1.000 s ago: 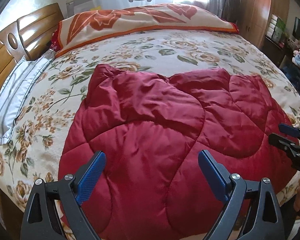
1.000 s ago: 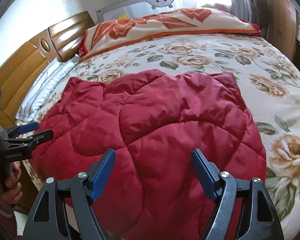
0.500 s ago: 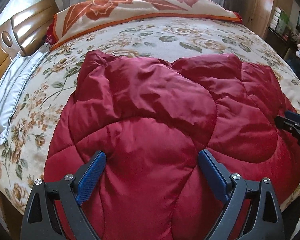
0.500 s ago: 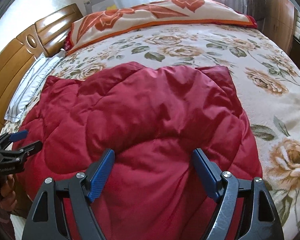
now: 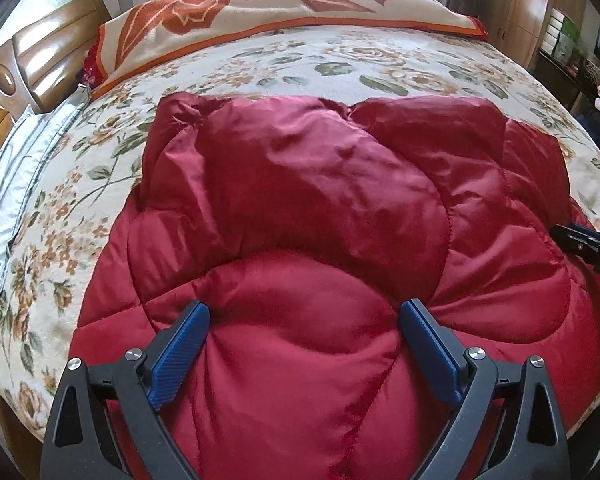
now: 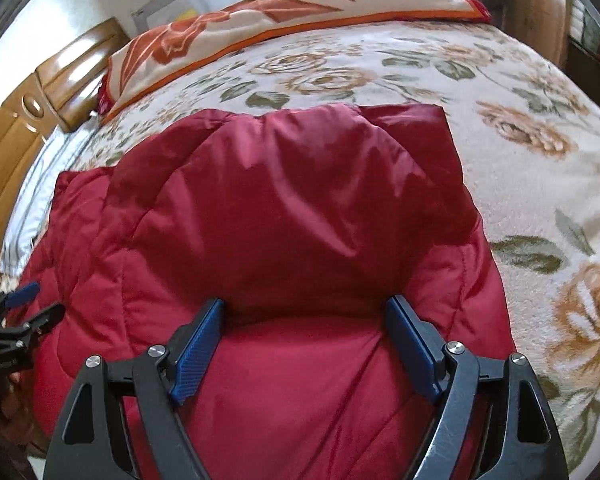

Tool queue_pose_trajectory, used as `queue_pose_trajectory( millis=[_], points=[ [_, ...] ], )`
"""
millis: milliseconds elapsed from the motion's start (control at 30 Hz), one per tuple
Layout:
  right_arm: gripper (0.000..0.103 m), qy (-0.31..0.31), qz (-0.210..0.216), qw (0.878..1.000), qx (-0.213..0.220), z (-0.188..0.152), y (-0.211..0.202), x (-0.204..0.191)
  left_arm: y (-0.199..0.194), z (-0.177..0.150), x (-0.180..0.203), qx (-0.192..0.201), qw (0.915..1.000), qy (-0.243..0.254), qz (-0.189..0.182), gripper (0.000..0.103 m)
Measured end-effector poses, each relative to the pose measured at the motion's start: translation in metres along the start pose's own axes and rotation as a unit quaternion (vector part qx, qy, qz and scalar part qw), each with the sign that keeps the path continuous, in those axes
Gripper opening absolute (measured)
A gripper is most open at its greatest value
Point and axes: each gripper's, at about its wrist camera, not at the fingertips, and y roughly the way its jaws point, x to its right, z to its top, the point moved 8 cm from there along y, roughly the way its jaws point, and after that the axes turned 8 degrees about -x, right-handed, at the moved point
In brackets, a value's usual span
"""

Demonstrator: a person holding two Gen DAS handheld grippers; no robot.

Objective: Fold large clothes

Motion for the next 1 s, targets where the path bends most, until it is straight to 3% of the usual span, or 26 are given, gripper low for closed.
queue_pose_trajectory(
  millis=[267,467,567,733,833,1000],
  points=[
    [0.082,0.016,0.015,1.0,0.016,0.0,-0.003,0.003,0.004,0.0,-0.001,-0.002,1.0,0.004,0.007,0.1],
    [0.081,0.007,0.016,0.998,0.06,-0.016,-0.055,-0.011,0.005,0.001,0.001,-0.002,1.0,0.003,0.008,0.1],
    [0.081,-0.013,0.019,0.998,0.057,-0.031,-0.068,-0.02,0.005,0.001,0.001,0.0,1.0,0.002,0.008,0.1],
    [0.083,-0.033,-0.01,0.999,0.018,-0.048,-0.041,-0.014,0.004,-0.001,0.001,0.002,1.0,0.0,0.007,0.1],
    [0.092,-0.028,-0.014,0.999,0.023,-0.052,-0.025,-0.004,0.004,-0.002,0.0,0.0,1.0,-0.002,0.006,0.1],
    [0.093,-0.021,-0.014,0.999,0.026,-0.054,-0.025,0.0,-0.01,-0.007,-0.003,0.002,0.9999,-0.009,-0.005,0.099]
  ],
)
